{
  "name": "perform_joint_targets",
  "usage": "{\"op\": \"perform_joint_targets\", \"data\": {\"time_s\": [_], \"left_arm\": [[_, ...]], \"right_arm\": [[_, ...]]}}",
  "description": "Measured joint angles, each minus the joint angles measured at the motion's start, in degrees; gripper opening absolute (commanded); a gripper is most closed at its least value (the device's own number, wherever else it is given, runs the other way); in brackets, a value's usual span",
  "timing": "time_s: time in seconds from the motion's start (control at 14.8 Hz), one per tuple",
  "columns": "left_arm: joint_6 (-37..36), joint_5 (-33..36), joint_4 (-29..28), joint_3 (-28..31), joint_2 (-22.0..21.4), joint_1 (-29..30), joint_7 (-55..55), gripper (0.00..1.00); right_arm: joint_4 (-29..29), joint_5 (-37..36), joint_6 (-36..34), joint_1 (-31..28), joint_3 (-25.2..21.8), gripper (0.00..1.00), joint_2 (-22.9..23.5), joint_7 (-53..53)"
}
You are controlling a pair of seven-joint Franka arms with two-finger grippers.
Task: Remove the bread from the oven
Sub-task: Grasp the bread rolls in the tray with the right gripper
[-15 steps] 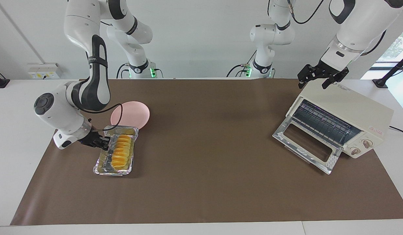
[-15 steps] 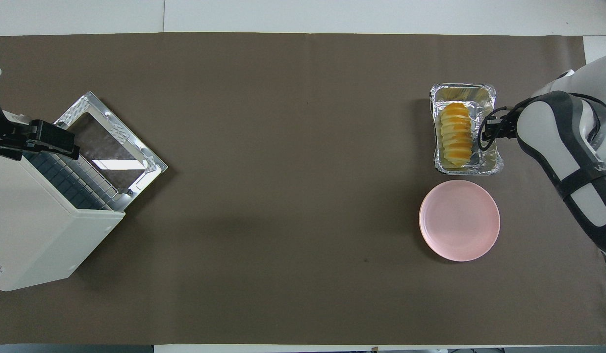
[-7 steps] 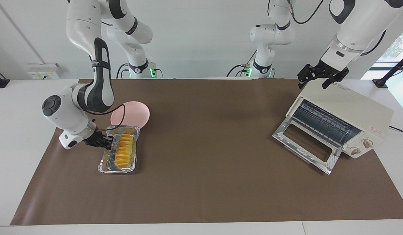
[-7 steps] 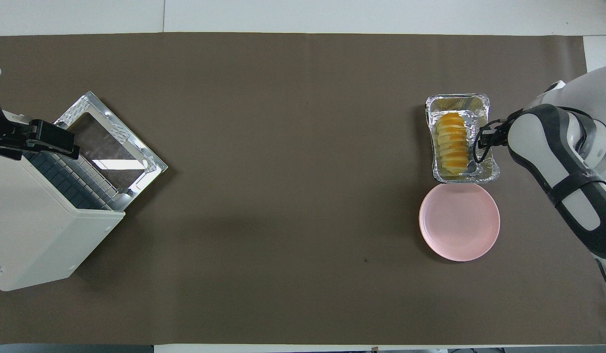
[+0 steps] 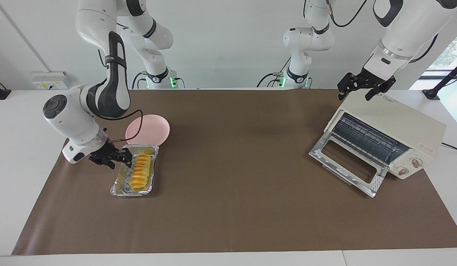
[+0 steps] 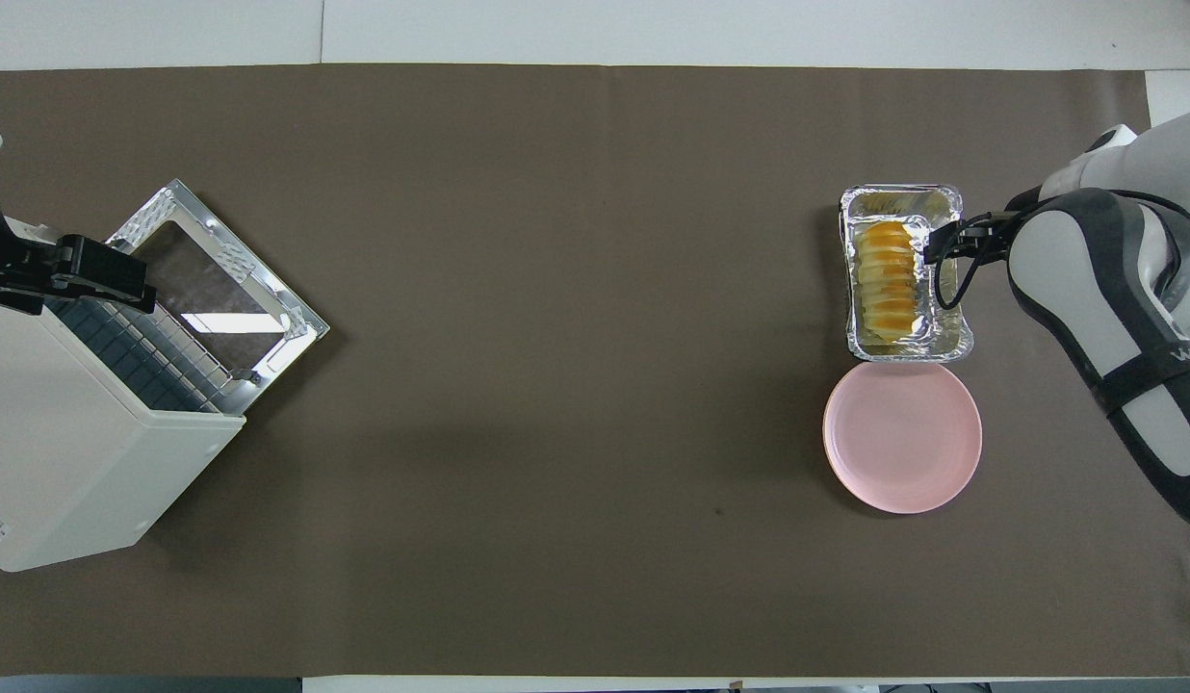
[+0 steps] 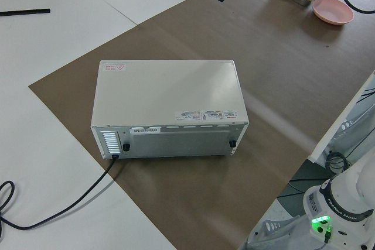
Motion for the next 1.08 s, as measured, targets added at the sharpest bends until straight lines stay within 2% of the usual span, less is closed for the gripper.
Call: {"op": "perform_joint_targets", "data": {"time_s": [0.27, 0.88, 0.94, 1.08], "left_arm": [[0.0, 0.0, 0.0, 0.0, 0.0, 0.0, -0.01, 1.0], [0.0, 0.0, 0.0, 0.0, 0.0, 0.0, -0.01, 1.0], [0.0, 0.0, 0.0, 0.0, 0.0, 0.0, -0.01, 1.0], [0.0, 0.0, 0.0, 0.0, 0.0, 0.0, -0.02, 1.0]], "right_arm": [[-1.81, 0.0, 1.81, 2.7, -0.01, 1.0, 0.65, 2.19], [-8.59, 0.0, 8.21, 3.52, -0.01, 0.98, 0.83, 2.32], [-8.8, 0.0, 8.25, 3.53, -0.01, 0.88, 0.82, 2.37], [-9.68, 0.0, 9.08, 3.52, -0.01, 0.56, 0.79, 2.38]]}}
